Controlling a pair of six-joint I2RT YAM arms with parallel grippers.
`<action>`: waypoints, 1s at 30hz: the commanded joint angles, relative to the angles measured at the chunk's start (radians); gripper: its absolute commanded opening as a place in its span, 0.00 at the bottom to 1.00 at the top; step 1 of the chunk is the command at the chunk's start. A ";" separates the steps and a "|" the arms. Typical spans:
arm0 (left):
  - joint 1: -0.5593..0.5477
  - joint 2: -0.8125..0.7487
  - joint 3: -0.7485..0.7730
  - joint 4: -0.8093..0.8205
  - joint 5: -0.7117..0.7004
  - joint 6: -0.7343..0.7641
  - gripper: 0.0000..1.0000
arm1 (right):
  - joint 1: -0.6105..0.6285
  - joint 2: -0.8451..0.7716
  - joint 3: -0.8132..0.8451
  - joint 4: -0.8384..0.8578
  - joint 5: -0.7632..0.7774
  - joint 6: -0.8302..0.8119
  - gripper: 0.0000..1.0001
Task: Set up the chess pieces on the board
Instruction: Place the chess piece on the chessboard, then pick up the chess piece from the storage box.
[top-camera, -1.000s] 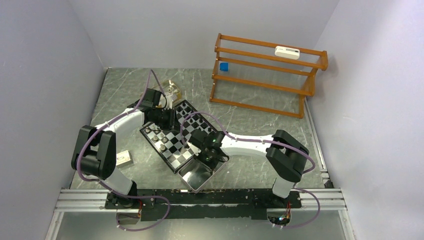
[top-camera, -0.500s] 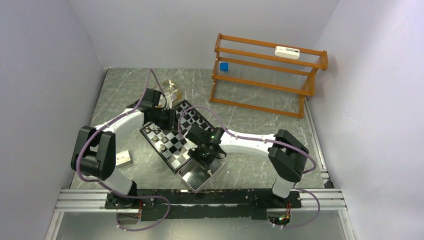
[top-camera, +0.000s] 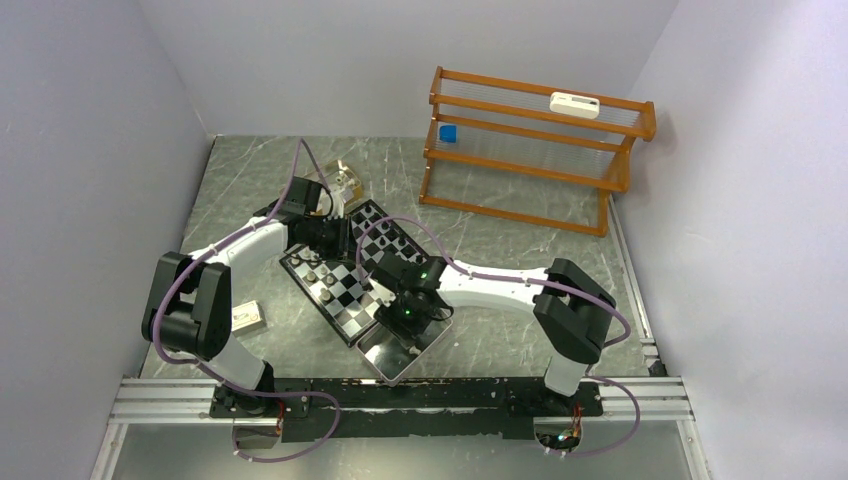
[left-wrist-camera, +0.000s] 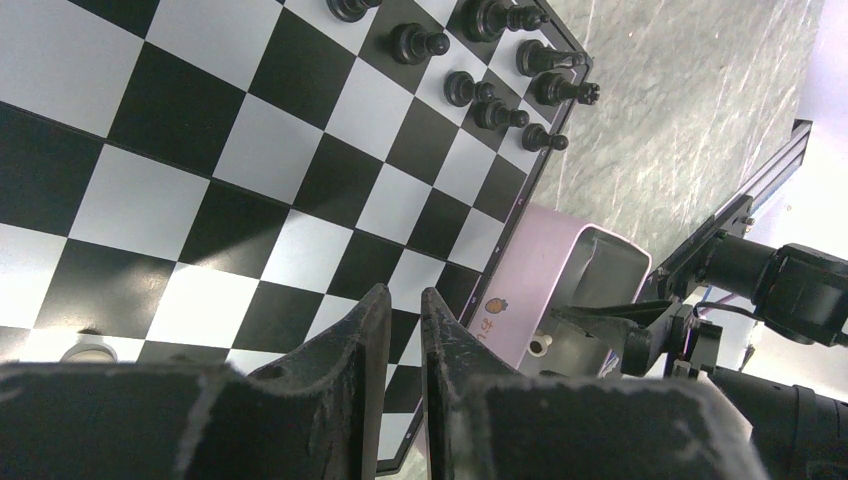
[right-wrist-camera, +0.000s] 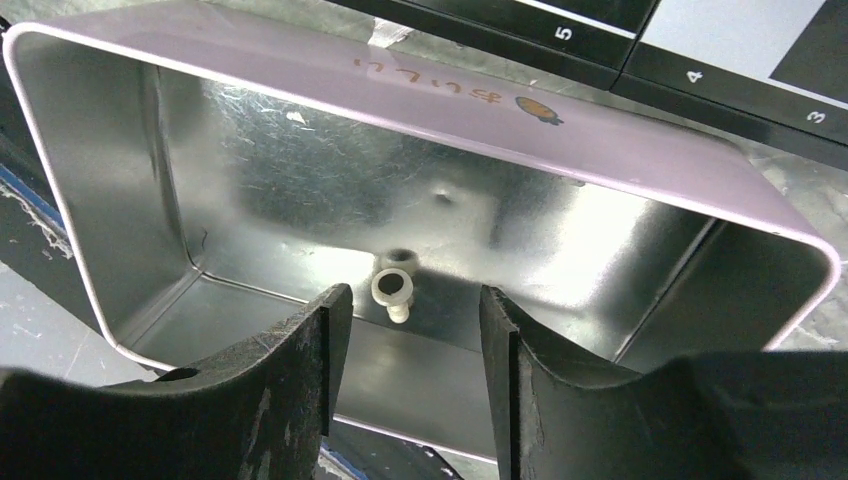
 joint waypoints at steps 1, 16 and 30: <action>0.014 -0.028 -0.005 0.005 0.013 0.020 0.23 | 0.016 0.014 -0.015 -0.017 -0.010 -0.013 0.54; 0.020 -0.026 -0.008 0.008 0.016 0.021 0.24 | 0.025 0.066 -0.010 -0.041 0.041 -0.028 0.51; 0.022 -0.023 -0.008 0.005 0.008 0.021 0.23 | 0.025 0.062 -0.038 -0.019 0.051 -0.005 0.24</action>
